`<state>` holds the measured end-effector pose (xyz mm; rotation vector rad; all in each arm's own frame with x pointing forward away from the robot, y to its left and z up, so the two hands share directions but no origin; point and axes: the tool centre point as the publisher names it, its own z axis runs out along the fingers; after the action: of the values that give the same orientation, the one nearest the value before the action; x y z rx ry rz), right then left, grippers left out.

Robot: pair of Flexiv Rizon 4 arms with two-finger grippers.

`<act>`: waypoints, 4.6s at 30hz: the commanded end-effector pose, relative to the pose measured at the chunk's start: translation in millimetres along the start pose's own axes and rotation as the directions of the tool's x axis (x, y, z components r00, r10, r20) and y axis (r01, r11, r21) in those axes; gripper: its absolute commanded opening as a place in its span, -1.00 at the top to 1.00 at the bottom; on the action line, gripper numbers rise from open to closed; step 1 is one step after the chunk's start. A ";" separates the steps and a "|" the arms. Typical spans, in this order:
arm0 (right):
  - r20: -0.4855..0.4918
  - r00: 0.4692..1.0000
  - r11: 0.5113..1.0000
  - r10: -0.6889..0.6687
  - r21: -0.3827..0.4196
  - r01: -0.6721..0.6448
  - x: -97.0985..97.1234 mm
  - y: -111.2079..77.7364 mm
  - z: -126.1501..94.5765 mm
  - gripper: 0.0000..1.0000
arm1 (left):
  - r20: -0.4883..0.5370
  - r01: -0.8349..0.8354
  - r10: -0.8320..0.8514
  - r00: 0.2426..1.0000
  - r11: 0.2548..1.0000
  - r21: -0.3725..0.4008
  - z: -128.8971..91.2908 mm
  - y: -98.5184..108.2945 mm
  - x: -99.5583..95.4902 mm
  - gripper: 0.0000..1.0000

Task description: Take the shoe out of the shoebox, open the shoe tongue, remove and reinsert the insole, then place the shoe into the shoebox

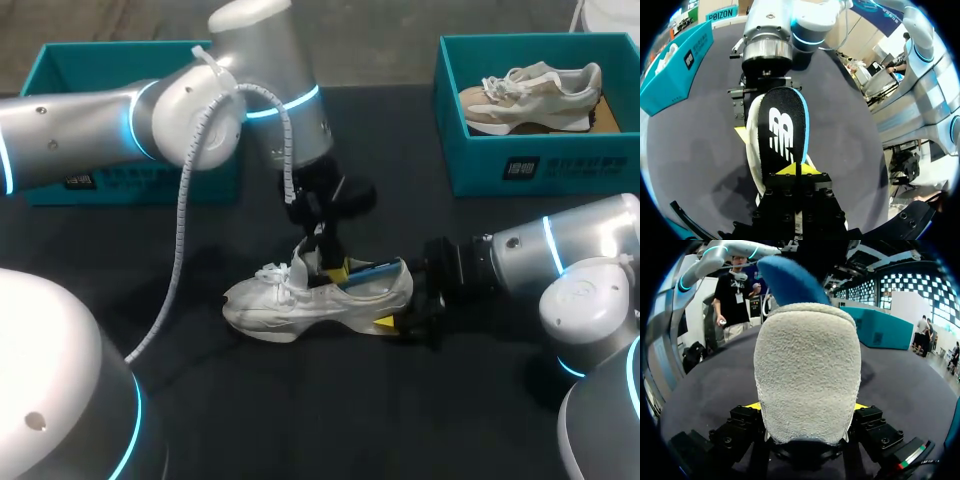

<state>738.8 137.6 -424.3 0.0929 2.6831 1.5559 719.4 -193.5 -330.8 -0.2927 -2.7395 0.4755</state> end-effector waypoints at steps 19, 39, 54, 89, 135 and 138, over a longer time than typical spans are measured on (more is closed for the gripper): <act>0.001 1.000 1.000 0.000 0.005 0.000 2.4 -1.3 1.4 1.00 | -0.004 -0.040 0.040 0.999 0.997 0.061 -4.4 -35.7 -8.4 1.00; 0.001 1.000 1.000 0.000 0.005 0.000 2.4 -1.3 1.4 1.00 | -0.033 -0.074 0.076 0.997 0.996 0.049 -30.4 -33.9 17.5 0.10; 0.001 1.000 1.000 0.000 0.005 0.000 2.4 -1.3 1.4 1.00 | -0.035 -0.061 0.062 0.997 0.998 0.019 -12.1 -35.3 6.2 0.25; 0.001 1.000 1.000 0.000 0.005 0.000 2.4 -1.3 1.4 1.00 | -0.066 -0.137 0.134 0.989 0.990 -0.036 -78.9 -41.1 42.3 1.00; 0.001 1.000 1.000 0.000 0.005 0.000 2.4 -1.3 1.4 1.00 | 0.193 -0.155 0.157 0.969 0.988 -0.024 -46.6 -40.6 44.5 1.00; 0.001 1.000 1.000 0.000 0.005 0.000 2.4 -1.3 1.4 1.00 | 0.185 -0.147 0.148 0.971 0.989 -0.016 -38.5 -39.2 42.2 1.00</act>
<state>738.8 137.7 -424.3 0.0930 2.6830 1.5562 688.5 -203.9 -260.8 -0.4841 -2.9112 0.5586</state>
